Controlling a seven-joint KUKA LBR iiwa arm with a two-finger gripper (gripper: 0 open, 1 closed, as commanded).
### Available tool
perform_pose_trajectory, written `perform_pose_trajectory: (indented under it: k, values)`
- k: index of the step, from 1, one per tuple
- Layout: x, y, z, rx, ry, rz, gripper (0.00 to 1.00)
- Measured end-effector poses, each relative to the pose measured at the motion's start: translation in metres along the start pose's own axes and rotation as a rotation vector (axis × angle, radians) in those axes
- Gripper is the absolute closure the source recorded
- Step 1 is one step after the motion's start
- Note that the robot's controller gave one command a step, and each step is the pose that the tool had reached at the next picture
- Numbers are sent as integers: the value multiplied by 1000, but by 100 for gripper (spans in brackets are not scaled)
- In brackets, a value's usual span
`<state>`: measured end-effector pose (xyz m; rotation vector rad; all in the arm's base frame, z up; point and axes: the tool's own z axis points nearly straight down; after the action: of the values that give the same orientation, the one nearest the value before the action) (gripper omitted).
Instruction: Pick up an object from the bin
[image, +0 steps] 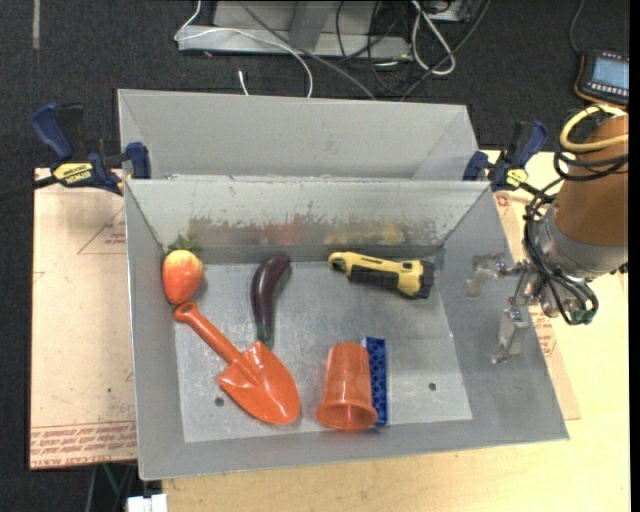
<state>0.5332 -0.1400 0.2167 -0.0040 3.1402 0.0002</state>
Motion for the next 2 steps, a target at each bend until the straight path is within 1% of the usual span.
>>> perform_pose_trajectory:
  k: [1, 2]
  values:
    - [-31, 12, 29, -1, -4, 183, 0]
    - [-7, 23, -7, 0, -4, 96, 100]
